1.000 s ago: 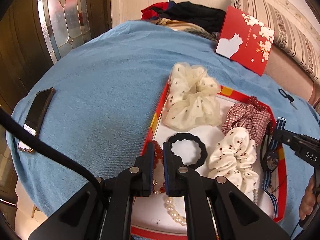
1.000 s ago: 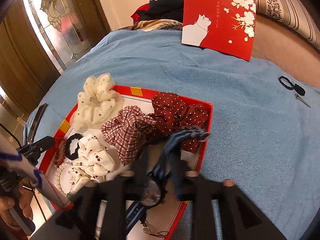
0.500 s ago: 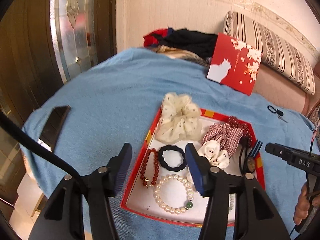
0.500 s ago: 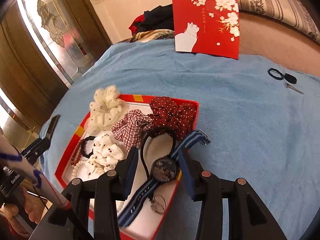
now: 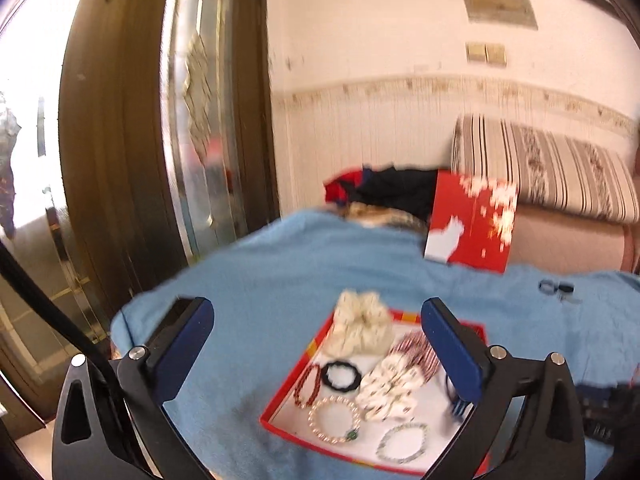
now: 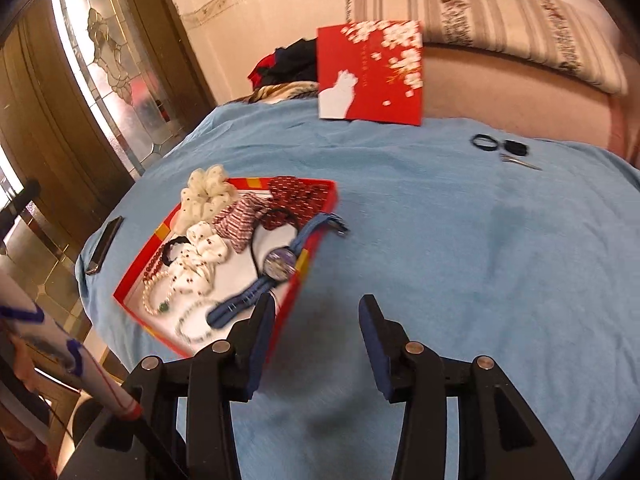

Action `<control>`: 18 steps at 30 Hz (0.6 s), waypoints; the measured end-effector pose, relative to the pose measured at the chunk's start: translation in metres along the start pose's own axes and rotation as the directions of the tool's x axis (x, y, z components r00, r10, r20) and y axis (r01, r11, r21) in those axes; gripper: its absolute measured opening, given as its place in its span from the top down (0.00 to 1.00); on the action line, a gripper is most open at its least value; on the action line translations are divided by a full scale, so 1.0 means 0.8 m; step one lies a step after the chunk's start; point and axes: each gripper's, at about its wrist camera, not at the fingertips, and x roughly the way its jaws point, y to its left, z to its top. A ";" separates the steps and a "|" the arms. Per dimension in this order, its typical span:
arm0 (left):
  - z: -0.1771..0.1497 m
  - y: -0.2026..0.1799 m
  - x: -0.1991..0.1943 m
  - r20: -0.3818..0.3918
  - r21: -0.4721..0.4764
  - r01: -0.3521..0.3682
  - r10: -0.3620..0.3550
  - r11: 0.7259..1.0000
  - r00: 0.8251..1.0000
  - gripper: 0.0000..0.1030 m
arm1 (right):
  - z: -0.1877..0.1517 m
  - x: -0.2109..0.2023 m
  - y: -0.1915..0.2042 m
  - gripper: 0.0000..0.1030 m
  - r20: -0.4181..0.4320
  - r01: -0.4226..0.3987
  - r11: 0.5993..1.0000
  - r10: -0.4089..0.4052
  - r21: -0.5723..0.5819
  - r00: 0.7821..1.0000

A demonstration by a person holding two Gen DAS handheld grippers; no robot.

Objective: Organize jewelry

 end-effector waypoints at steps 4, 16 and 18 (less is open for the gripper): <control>0.011 -0.023 -0.038 0.027 -0.008 0.031 -0.031 0.999 0.999 0.00 | -0.023 -0.034 -0.022 0.50 0.034 0.023 0.999 -0.023 0.027 0.999; -0.014 -0.079 -0.095 -0.034 -0.103 0.102 -0.106 0.989 0.994 0.00 | -0.068 -0.083 -0.062 0.48 0.075 0.097 0.994 -0.100 0.049 0.992; -0.019 -0.085 -0.097 -0.056 -0.105 0.101 -0.108 0.989 0.993 0.00 | -0.072 -0.087 -0.065 0.48 0.077 0.107 0.993 -0.111 0.050 0.991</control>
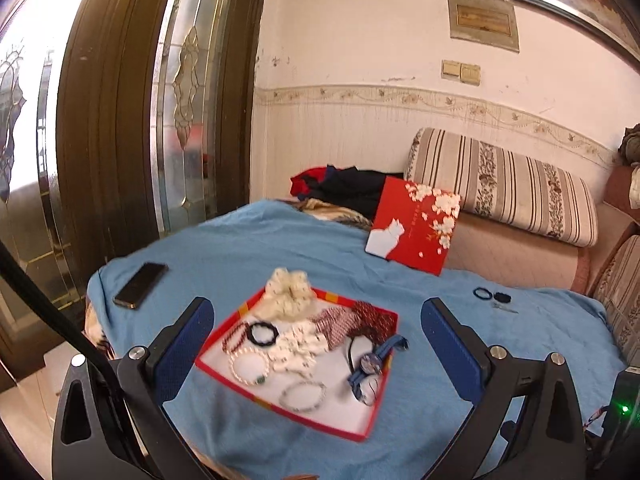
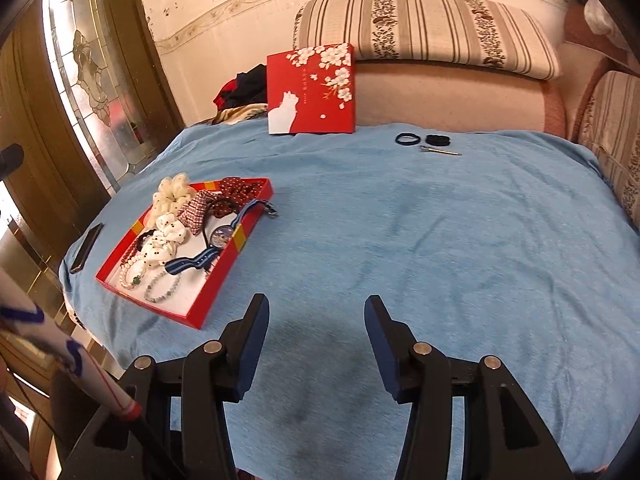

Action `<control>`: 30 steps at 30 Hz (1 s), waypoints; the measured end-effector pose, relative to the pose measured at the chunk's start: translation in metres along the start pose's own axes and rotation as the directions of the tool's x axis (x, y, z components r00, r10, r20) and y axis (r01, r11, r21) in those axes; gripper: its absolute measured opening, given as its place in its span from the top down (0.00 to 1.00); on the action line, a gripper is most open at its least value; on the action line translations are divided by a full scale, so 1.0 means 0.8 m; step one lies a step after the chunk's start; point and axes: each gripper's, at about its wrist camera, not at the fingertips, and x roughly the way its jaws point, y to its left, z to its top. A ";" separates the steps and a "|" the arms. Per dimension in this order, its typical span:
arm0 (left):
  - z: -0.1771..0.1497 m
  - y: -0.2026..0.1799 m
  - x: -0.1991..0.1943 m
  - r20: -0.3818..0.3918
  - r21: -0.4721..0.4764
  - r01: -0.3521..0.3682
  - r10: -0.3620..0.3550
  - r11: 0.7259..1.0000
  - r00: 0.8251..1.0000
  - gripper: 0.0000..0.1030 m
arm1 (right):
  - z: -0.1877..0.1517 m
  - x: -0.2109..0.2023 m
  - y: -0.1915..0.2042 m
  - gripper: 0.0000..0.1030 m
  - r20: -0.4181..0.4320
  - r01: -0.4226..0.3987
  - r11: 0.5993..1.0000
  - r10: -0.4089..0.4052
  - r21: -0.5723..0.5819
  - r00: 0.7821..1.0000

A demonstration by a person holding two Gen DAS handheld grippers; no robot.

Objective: Organize jewelry

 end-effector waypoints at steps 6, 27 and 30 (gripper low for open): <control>-0.029 -0.022 0.002 -0.073 0.053 0.000 0.004 0.999 0.997 0.00 | -0.009 -0.009 -0.003 0.47 0.003 0.018 1.000 -0.018 -0.005 1.000; -0.084 -0.027 0.038 -0.237 0.098 0.016 0.008 0.995 0.972 0.00 | -0.003 -0.004 0.021 0.41 -0.018 0.083 0.995 -0.085 -0.057 0.996; -0.089 -0.024 0.044 -0.259 0.093 0.018 0.007 0.995 0.966 0.00 | -0.001 -0.001 0.027 0.41 -0.022 0.091 0.993 -0.092 -0.071 0.995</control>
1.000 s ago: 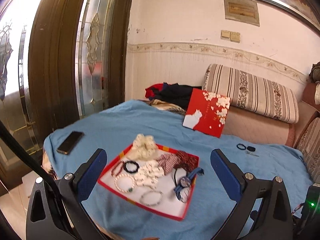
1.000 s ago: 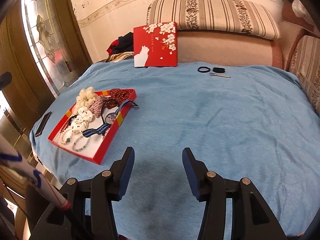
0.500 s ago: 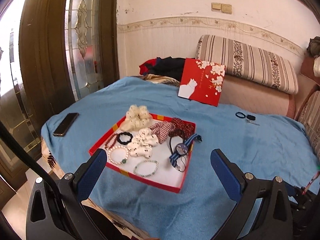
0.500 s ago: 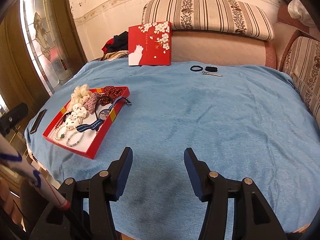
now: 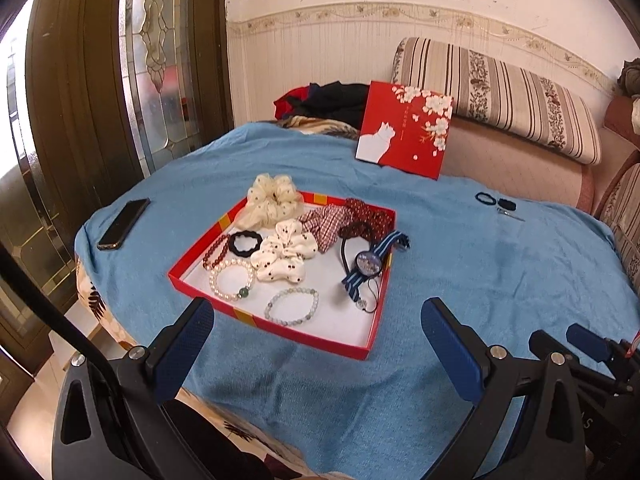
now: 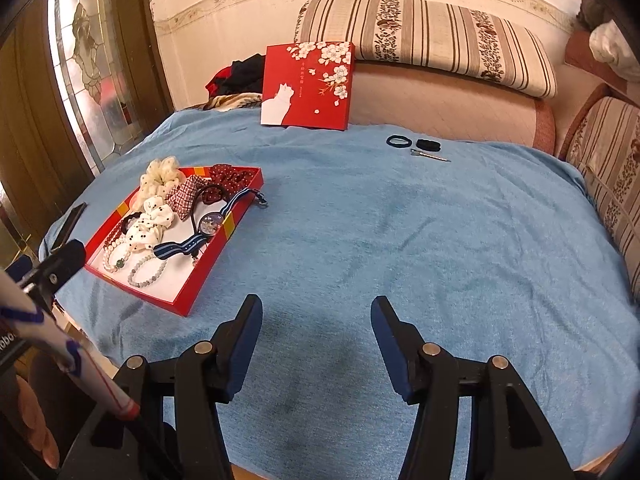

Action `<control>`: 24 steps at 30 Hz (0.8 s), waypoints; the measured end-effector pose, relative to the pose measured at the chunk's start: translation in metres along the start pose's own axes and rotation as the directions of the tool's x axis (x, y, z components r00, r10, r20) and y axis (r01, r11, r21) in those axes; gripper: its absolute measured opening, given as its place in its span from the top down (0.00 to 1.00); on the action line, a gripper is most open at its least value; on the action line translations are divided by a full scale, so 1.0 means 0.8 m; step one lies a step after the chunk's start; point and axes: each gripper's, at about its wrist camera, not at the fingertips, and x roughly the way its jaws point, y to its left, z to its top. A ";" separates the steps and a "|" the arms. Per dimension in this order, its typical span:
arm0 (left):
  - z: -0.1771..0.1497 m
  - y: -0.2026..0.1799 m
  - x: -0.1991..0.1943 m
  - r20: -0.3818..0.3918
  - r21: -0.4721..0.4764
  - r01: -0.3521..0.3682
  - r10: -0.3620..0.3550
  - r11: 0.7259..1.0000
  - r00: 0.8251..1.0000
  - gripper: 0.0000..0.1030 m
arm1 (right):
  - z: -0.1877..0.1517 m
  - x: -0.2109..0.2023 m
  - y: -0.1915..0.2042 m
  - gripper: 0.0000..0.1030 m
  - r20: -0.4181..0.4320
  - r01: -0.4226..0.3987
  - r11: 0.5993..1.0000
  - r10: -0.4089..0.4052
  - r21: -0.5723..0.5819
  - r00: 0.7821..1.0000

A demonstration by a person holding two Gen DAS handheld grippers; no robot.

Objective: Organize jewelry

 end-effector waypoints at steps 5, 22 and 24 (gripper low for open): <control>-0.005 0.006 0.010 -0.025 -0.004 -0.003 0.003 1.000 1.000 0.00 | 0.005 0.005 0.009 0.40 -0.009 0.008 1.000 -0.008 -0.016 1.000; -0.012 0.023 0.037 -0.078 -0.016 0.016 -0.017 1.000 0.997 0.00 | 0.011 0.024 0.037 0.40 -0.040 0.033 0.997 -0.036 -0.067 0.999; -0.013 0.023 0.040 -0.082 -0.017 0.018 -0.020 1.000 0.996 0.00 | 0.011 0.025 0.038 0.39 -0.043 0.034 0.997 -0.037 -0.068 0.998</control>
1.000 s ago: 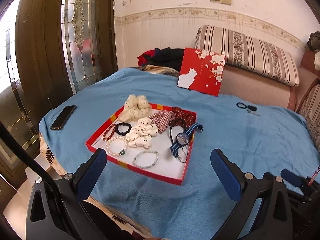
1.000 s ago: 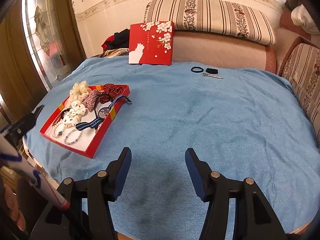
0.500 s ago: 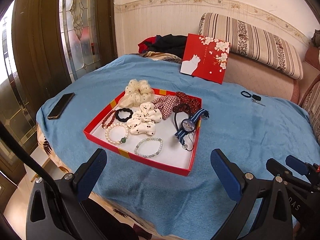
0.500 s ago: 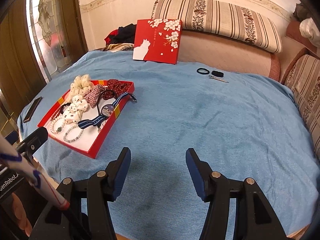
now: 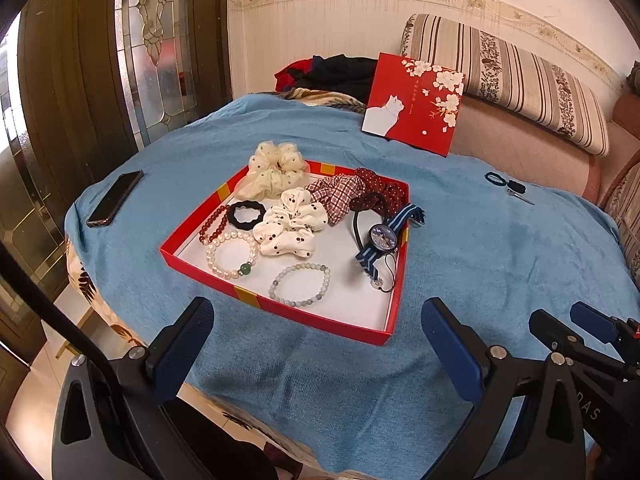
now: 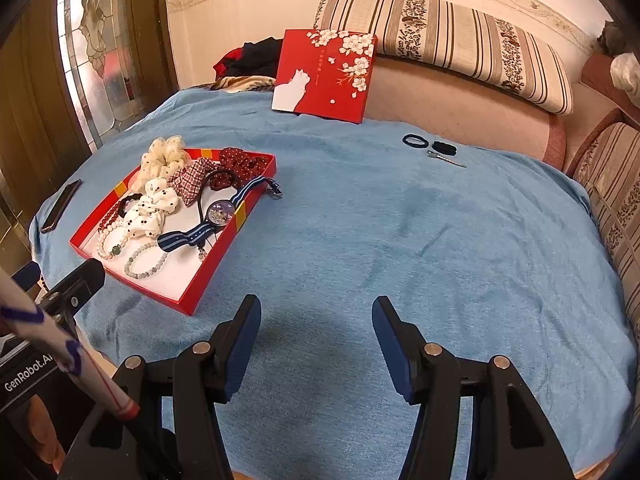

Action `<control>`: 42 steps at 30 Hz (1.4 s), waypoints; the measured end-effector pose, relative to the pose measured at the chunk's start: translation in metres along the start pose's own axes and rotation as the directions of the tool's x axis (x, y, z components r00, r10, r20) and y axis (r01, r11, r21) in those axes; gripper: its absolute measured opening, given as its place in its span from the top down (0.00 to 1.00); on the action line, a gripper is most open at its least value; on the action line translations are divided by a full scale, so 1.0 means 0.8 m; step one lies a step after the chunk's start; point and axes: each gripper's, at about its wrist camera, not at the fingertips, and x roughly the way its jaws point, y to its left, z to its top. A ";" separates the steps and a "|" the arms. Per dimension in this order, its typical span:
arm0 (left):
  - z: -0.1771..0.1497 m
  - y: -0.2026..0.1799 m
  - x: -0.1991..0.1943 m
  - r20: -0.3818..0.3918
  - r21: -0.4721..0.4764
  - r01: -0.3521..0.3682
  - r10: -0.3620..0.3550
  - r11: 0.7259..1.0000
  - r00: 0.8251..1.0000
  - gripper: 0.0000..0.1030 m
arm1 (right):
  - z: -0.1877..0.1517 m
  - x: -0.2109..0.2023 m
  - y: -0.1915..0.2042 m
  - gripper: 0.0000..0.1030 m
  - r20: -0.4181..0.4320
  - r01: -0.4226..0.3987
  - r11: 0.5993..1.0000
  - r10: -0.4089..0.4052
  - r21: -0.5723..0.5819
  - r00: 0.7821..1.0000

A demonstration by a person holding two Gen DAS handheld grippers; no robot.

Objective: Organize jewelry

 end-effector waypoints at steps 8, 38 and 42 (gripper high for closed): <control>-0.003 0.002 0.010 -0.024 -0.002 0.007 -0.007 1.000 1.000 0.00 | -0.001 0.008 0.003 0.39 -0.015 0.004 1.000 -0.004 0.001 1.000; -0.012 -0.001 0.032 -0.087 0.019 0.022 -0.021 1.000 0.996 0.00 | -0.004 0.020 0.005 0.38 -0.026 0.017 1.000 -0.018 -0.009 1.000; -0.013 -0.001 0.034 -0.093 0.015 0.027 -0.026 1.000 0.995 0.00 | -0.004 0.021 0.005 0.37 -0.026 0.020 1.000 -0.020 -0.008 0.999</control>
